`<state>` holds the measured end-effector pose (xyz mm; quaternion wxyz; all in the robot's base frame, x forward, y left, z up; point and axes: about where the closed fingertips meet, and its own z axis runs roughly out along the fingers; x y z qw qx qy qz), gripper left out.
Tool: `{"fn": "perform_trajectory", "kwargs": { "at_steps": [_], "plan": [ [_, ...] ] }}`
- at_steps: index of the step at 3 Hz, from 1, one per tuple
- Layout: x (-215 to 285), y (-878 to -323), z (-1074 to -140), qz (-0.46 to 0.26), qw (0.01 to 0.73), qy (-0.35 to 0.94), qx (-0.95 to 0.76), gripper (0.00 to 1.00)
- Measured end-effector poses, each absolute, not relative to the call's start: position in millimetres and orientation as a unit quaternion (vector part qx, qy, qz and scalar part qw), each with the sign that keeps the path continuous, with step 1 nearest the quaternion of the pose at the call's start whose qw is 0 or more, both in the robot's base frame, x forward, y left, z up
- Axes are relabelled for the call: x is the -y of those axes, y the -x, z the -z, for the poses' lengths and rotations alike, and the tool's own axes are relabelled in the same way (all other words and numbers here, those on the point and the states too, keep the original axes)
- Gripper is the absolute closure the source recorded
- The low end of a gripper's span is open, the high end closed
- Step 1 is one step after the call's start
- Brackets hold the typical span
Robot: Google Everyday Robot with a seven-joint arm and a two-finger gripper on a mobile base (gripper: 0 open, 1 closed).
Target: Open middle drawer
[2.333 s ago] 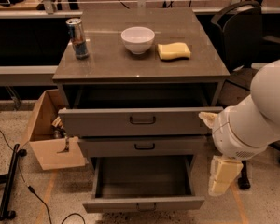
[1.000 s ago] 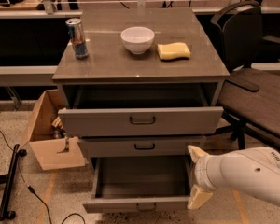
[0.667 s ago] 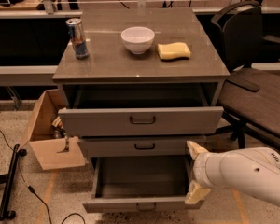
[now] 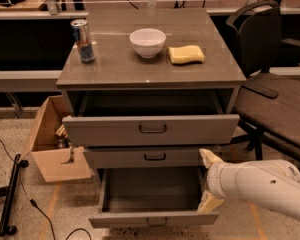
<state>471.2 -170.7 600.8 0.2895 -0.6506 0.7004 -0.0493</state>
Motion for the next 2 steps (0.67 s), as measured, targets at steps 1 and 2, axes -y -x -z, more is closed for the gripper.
{"fn": "perform_trajectory", "kwargs": {
  "at_steps": [1, 2],
  "plan": [
    [179.1, -496.4, -590.3, 0.066, 0.318, 0.654, -0.683, 0.0],
    [178.6, -515.7, -574.2, 0.061, 0.325, 0.665, -0.669, 0.0]
  ]
}}
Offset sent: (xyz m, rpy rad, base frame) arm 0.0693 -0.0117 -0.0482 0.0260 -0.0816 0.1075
